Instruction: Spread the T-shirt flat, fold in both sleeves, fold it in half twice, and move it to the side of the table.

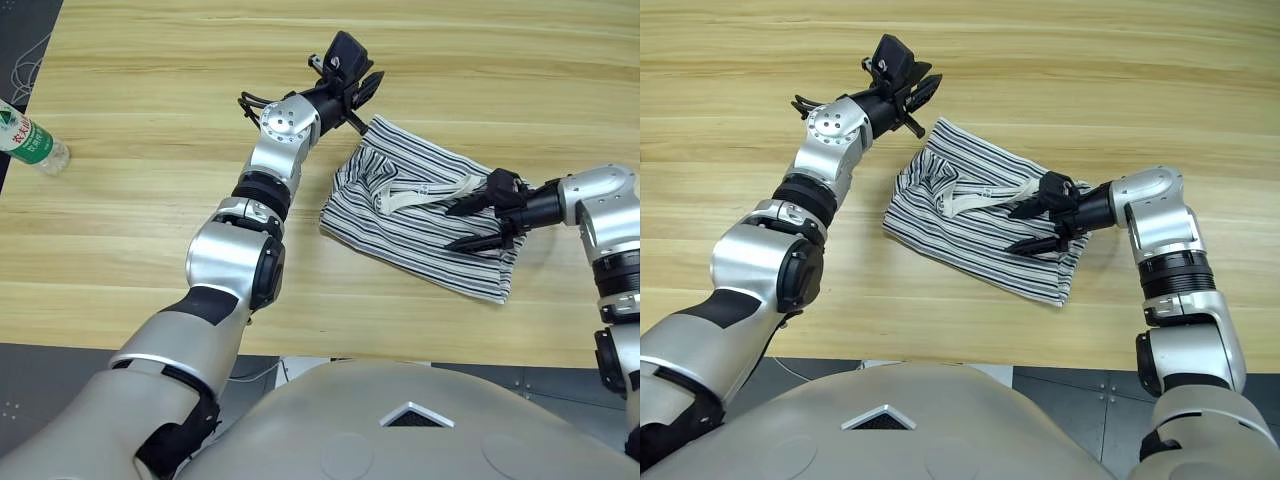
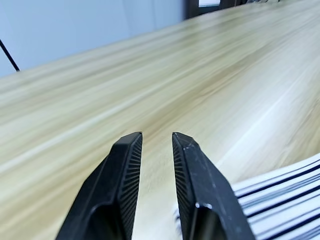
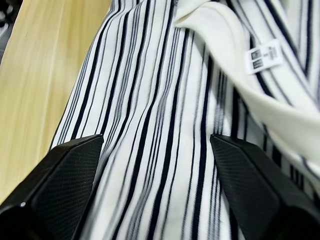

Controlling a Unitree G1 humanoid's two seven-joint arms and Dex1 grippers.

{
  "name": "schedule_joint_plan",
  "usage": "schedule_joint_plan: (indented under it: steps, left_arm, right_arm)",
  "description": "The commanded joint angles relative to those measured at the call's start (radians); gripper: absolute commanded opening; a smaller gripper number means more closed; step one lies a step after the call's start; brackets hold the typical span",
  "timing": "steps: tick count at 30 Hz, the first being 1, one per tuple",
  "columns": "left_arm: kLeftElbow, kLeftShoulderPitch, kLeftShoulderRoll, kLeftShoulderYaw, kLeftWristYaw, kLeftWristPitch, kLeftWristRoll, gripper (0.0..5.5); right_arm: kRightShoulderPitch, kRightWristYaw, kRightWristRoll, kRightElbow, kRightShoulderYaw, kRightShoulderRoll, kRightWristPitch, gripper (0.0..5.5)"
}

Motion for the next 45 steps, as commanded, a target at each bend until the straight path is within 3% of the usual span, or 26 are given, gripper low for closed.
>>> schedule_joint_plan:
  steps: [1,6,10,19,24,30,36,45]
  left_arm:
    - [-0.359,0.158,-0.011,-0.022,-0.111,0.027,-0.090,1.12]
    - [-0.773,0.276,0.004,-0.032,-0.103,0.186,-0.173,1.12]
    - [-0.863,0.319,0.025,-0.072,-0.094,0.257,-0.165,1.12]
    - [-0.243,0.076,0.130,-0.150,-0.088,0.152,0.010,1.12]
    - [0.034,-0.090,0.109,-0.165,-0.039,0.105,0.082,1.12]
    - [0.152,-0.175,0.062,-0.163,-0.010,0.096,0.115,1.12]
    - [0.188,-0.141,0.032,-0.169,0.018,0.090,0.146,1.12]
    - [0.195,-0.128,0.026,-0.160,0.032,0.088,0.167,1.12]
  right_arm:
    - [0.025,0.023,0.065,-0.117,-0.001,-0.008,0.085,3.97]
    - [0.036,0.053,0.107,-0.176,-0.019,-0.058,0.110,3.97]
    - [0.029,0.076,0.147,-0.195,-0.069,-0.116,0.100,3.97]
    - [-0.060,-0.004,0.113,-0.107,-0.156,-0.176,-0.071,3.97]
    - [-0.056,-0.067,-0.006,-0.054,-0.091,-0.168,-0.216,3.97]
    - [-0.071,-0.141,-0.128,0.021,-0.010,-0.130,-0.356,3.97]
    - [-0.133,-0.202,-0.086,0.081,-0.044,-0.045,-0.302,2.89]
    - [-0.141,-0.157,-0.106,0.140,-0.017,-0.075,-0.297,1.36]
